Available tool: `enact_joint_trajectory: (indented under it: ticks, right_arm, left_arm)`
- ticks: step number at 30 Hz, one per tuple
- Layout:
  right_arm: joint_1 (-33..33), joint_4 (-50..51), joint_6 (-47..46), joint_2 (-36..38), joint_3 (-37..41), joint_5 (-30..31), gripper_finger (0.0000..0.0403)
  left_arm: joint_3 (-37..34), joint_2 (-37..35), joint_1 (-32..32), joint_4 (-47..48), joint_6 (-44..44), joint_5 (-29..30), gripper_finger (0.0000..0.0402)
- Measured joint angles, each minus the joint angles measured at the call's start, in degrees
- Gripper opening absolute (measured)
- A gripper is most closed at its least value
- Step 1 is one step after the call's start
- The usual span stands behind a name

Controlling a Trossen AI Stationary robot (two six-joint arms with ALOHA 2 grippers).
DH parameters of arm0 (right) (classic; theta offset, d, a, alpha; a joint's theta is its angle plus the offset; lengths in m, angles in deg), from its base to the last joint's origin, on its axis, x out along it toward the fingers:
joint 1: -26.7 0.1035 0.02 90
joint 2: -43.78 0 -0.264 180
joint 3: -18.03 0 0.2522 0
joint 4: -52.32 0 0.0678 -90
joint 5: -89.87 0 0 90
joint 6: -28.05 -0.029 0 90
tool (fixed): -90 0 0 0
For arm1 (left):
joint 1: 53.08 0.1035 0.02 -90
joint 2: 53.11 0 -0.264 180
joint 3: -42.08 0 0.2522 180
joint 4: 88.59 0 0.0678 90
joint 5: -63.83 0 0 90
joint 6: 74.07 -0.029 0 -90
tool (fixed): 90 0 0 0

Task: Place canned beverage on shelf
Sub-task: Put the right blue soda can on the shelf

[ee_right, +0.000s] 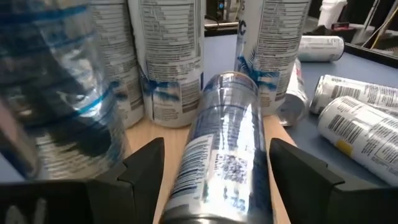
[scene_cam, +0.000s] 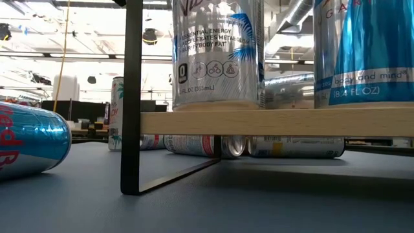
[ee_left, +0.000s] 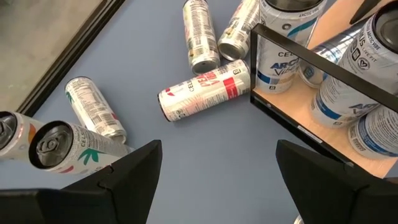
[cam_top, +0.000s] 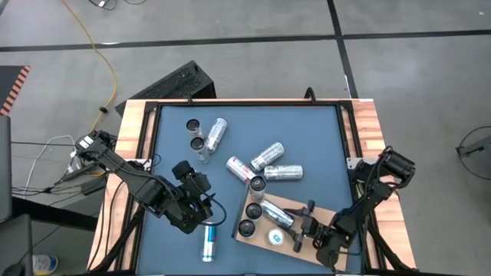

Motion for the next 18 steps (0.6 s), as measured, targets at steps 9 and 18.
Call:
enact_joint_trajectory:
  ticks: [9, 18]
  right_arm:
    - [0.6, 0.3, 3.5, 6.5, 0.0, 0.7, 0.0272]
    - [-13.0, 30.1, -6.5, 24.7, -7.0, -36.8, 0.0270]
  left_arm:
    - [0.0, 0.0, 0.0, 0.0, 0.0, 0.1, 0.0303]
    - [0.0, 0.0, 0.0, 0.0, 0.0, -0.8, 0.0303]
